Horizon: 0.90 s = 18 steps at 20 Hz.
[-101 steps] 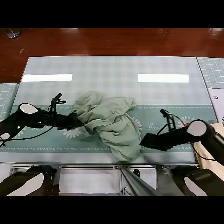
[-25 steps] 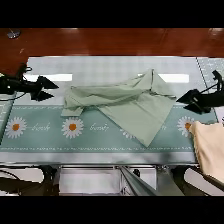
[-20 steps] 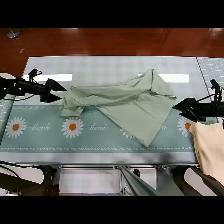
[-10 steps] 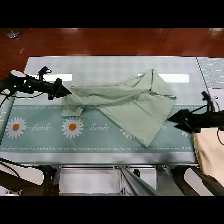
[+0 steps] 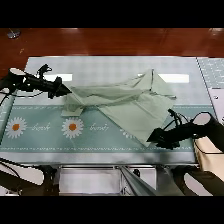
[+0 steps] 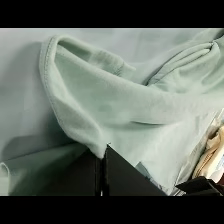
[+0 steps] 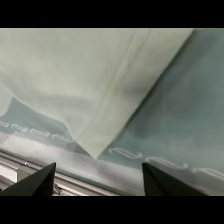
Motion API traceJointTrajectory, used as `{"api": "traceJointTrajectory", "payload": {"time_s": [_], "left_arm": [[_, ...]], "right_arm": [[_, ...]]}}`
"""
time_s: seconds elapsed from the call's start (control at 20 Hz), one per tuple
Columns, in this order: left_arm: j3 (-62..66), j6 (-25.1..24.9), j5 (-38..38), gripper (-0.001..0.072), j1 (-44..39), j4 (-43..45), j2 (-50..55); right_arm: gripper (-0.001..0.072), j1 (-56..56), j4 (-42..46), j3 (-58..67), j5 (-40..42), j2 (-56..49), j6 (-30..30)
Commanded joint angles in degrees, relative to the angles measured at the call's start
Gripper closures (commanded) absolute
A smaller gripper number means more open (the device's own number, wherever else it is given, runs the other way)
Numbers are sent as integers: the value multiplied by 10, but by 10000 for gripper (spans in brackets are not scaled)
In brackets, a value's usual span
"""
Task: Fold the shirts.
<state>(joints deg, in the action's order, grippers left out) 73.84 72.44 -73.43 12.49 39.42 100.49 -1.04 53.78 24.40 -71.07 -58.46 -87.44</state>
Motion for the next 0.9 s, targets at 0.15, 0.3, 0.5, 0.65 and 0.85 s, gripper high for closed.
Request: {"api": "traceJointTrajectory", "payload": {"time_s": [0.15,0.3,0.5,0.65,0.85], "left_arm": [[1,0,-3,683,0,0,0],[1,0,-3,683,0,0,0],[1,-15,1,683,0,-14,-16],[14,-53,25,683,8,-109,-82],[106,-74,116,684,33,-210,-223]], "right_arm": [[90,43,-47,36,109,-68,-26],[103,43,-90,48,113,-104,-2],[696,43,-162,100,103,-110,100],[697,33,-106,254,73,-106,98],[697,-20,-24,614,28,-105,51]]}}
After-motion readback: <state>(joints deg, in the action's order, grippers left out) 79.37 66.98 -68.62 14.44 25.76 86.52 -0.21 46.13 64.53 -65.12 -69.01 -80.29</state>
